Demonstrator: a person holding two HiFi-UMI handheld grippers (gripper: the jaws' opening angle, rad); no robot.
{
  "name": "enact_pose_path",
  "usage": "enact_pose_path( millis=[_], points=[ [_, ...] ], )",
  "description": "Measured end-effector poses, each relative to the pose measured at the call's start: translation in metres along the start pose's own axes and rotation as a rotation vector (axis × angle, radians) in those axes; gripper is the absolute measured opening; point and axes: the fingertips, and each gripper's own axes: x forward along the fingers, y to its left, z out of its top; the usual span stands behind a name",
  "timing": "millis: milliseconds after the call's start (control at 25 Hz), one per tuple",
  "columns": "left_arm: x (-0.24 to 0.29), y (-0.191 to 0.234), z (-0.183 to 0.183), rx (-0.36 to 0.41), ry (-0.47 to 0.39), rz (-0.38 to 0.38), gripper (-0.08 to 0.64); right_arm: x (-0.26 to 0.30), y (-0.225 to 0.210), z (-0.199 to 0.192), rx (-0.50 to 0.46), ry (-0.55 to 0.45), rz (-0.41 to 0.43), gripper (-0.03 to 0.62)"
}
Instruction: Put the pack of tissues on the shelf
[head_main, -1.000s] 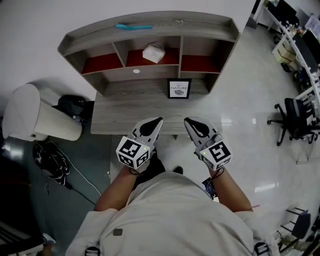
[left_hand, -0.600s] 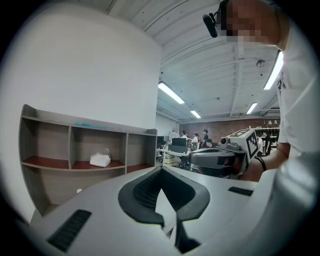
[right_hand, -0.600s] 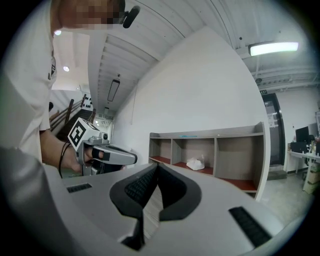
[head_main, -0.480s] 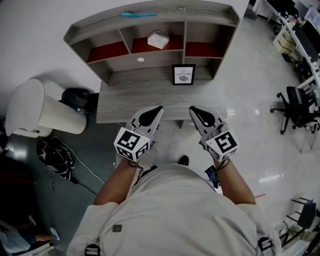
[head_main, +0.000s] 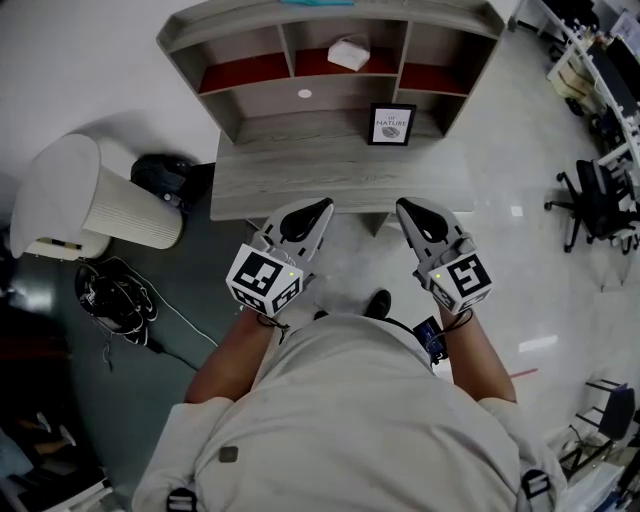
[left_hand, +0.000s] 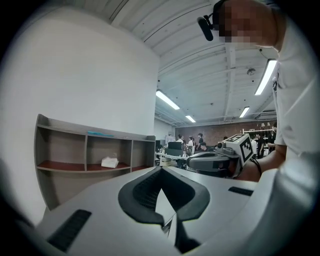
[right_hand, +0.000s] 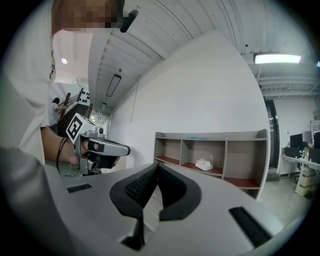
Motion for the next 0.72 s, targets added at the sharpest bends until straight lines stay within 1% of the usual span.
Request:
enact_pose_path(
  millis=[360, 440, 560, 720],
  points=[
    [-0.071, 0.007, -0.006, 0.003, -0.011, -0.024, 0.015, 0.001, 0.073, -0.001, 0.011, 0.005, -0.030, 0.020],
    [-0.083, 0.006, -0.011, 0.006, -0.008, -0.037, 0.015, 0.000, 0.088, -0.003, 0.018, 0.004, -0.041, 0.020],
    [-0.097, 0.000, -0.017, 0.007, -0.010, -0.060, 0.015, -0.004, 0.110, -0.007, 0.003, 0.018, -0.040, 0.020],
    [-0.116, -0.007, -0.021, -0.025, -0.031, -0.088, 0.015, -0.008, 0.137, -0.013, 0.006, 0.033, -0.032, 0.020]
  ],
)
